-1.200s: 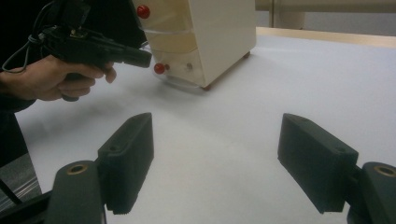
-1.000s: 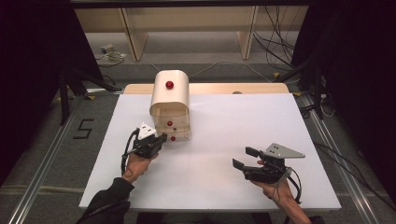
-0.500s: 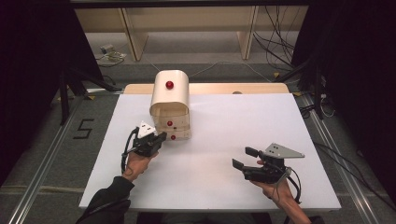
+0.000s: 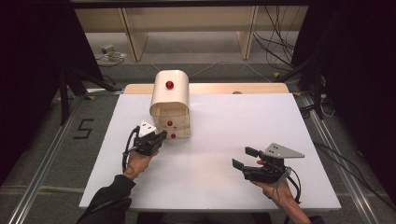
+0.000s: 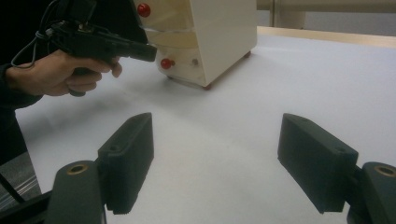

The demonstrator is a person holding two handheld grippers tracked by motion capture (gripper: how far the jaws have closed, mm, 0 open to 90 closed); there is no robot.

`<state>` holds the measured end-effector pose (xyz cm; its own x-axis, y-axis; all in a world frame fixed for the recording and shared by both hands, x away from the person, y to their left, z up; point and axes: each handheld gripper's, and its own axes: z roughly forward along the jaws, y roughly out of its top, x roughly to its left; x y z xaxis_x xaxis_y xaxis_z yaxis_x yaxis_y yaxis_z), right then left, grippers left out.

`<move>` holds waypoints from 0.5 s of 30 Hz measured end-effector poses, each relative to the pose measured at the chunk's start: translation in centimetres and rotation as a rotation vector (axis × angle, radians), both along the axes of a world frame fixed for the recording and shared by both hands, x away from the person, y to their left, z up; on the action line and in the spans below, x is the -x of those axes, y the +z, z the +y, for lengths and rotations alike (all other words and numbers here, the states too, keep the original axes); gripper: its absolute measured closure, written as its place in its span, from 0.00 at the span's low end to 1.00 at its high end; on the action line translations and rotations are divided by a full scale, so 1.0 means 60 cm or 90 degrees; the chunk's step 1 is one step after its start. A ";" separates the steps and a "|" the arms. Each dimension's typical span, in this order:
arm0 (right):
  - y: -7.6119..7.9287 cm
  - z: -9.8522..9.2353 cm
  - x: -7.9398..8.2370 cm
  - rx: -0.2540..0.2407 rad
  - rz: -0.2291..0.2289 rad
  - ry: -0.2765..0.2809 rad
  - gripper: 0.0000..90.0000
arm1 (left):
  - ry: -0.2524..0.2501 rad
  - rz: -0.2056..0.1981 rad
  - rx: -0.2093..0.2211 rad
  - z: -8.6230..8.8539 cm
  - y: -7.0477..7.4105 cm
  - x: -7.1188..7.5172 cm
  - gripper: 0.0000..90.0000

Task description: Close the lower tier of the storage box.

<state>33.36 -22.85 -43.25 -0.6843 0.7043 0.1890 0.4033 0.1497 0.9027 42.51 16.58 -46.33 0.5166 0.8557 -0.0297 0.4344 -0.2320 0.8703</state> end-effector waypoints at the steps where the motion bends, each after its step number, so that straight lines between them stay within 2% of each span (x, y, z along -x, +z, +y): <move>1: 0.000 0.000 0.000 0.000 0.000 0.000 0.31 | 0.001 0.001 0.002 -0.002 -0.001 0.000 0.99; 3: 0.000 0.001 0.000 0.002 -0.003 0.001 0.31 | 0.000 0.004 -0.004 -0.004 -0.001 0.001 0.98; 10: 0.000 0.000 0.000 0.000 -0.001 0.001 0.31 | -0.005 0.006 0.017 -0.002 0.004 0.006 0.95; 15: 0.000 0.000 0.000 0.003 -0.004 0.000 0.31 | -0.014 0.009 0.022 -0.004 0.009 0.015 0.92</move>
